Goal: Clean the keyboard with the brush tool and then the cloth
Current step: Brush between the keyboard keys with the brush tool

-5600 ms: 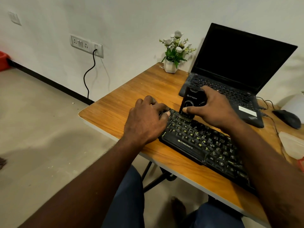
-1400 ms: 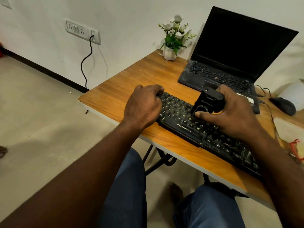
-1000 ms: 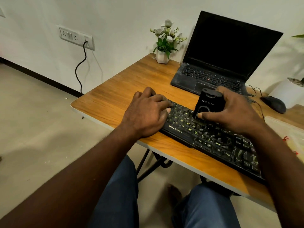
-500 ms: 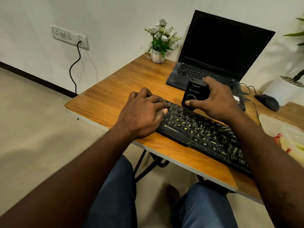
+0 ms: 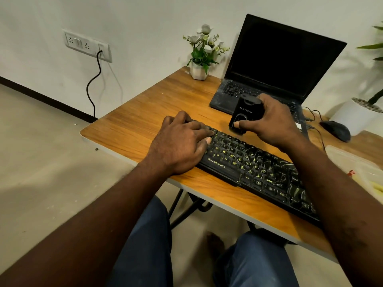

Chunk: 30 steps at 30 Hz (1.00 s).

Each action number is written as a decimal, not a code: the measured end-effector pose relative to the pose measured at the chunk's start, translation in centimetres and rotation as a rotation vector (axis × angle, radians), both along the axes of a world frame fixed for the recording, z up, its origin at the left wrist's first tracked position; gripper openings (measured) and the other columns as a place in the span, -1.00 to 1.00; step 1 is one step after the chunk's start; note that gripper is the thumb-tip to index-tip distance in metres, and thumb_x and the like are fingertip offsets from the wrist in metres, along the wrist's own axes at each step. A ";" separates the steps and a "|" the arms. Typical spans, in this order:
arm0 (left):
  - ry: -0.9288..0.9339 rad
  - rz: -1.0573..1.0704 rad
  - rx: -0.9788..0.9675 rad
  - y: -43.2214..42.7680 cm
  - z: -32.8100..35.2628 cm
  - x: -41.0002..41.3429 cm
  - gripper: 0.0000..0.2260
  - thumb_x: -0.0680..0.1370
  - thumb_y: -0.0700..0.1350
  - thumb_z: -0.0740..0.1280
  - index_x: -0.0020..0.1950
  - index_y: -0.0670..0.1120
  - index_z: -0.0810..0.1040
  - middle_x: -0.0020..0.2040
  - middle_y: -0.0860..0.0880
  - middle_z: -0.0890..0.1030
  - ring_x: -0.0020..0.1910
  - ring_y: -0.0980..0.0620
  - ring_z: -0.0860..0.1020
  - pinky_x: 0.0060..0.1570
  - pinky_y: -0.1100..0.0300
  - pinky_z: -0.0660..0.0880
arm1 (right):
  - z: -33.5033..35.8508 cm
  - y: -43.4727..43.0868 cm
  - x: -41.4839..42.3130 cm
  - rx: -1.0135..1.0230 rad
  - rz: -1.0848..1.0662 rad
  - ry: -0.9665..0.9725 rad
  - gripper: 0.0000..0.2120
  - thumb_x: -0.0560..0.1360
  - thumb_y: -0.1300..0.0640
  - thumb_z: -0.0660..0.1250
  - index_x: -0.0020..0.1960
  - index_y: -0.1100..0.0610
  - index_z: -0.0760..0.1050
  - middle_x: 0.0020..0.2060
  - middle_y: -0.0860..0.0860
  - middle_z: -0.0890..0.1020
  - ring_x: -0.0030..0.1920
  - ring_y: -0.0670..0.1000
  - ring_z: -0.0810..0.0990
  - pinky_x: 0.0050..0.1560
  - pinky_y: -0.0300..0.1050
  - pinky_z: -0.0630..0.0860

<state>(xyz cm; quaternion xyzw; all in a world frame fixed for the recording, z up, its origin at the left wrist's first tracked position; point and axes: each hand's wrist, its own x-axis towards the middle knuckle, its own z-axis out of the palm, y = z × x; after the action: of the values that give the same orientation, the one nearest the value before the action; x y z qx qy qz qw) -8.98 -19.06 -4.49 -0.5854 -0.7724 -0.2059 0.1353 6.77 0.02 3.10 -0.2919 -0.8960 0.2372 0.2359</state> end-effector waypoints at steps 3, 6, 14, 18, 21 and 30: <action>0.000 0.002 -0.004 0.0 0.0 0.1 -0.56 0.67 0.18 0.01 0.46 0.20 0.51 0.38 0.21 0.55 0.29 0.05 0.33 0.22 -0.07 0.31 | -0.1 0.0 -0.4 -0.073 0.043 -0.009 -0.51 0.35 0.03 0.66 0.16 0.01 0.49 -0.01 -0.10 0.63 0.01 -0.09 0.62 -0.07 -0.15 0.54; 0.000 0.001 0.003 0.0 0.0 0.1 -0.56 0.67 0.17 0.03 0.45 0.19 0.52 0.37 0.21 0.56 0.29 0.05 0.34 0.21 -0.06 0.31 | -0.3 0.0 -0.8 0.001 0.005 -0.019 -0.52 0.36 0.04 0.65 0.15 -0.01 0.48 -0.02 -0.15 0.60 0.03 -0.05 0.61 -0.08 -0.18 0.51; -0.002 0.007 -0.010 0.1 0.0 0.1 -0.56 0.67 0.18 0.02 0.47 0.21 0.49 0.38 0.22 0.55 0.29 0.04 0.33 0.21 -0.05 0.30 | 0.0 0.4 -1.4 -0.133 0.057 -0.033 -0.50 0.35 0.04 0.65 0.18 0.00 0.49 0.04 -0.08 0.63 0.05 -0.09 0.61 -0.04 -0.13 0.53; -0.006 0.005 -0.011 0.1 0.0 0.1 -0.55 0.66 0.18 0.01 0.46 0.20 0.51 0.38 0.21 0.55 0.28 0.03 0.33 0.22 -0.07 0.32 | 0.8 2.1 0.8 -0.280 0.077 -0.128 -0.52 0.37 0.11 0.61 0.22 0.06 0.51 0.06 0.04 0.64 0.02 0.02 0.63 -0.09 -0.12 0.50; -0.003 0.002 -0.002 0.1 0.0 0.0 -0.54 0.67 0.19 0.00 0.45 0.19 0.52 0.37 0.21 0.56 0.27 0.05 0.33 0.21 -0.06 0.31 | 0.5 2.4 1.5 -0.318 0.068 -0.095 -0.53 0.38 0.14 0.60 0.22 0.09 0.52 0.06 0.06 0.65 0.02 0.06 0.63 -0.10 -0.11 0.49; 0.024 -0.006 -0.021 -0.2 0.2 0.1 -0.54 0.67 0.20 0.00 0.47 0.21 0.50 0.40 0.20 0.53 0.32 0.04 0.34 0.24 -0.06 0.30 | -0.9 2.2 0.0 -0.297 0.011 0.015 -0.49 0.34 0.04 0.65 0.21 0.05 0.54 0.04 0.00 0.66 0.05 0.05 0.62 -0.01 0.01 0.51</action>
<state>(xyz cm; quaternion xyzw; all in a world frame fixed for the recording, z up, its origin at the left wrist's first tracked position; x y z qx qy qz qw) -8.84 -19.22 -4.32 -0.5913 -0.7712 -0.1914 0.1377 6.74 2.17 2.22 -0.3167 -0.8509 0.3707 0.1954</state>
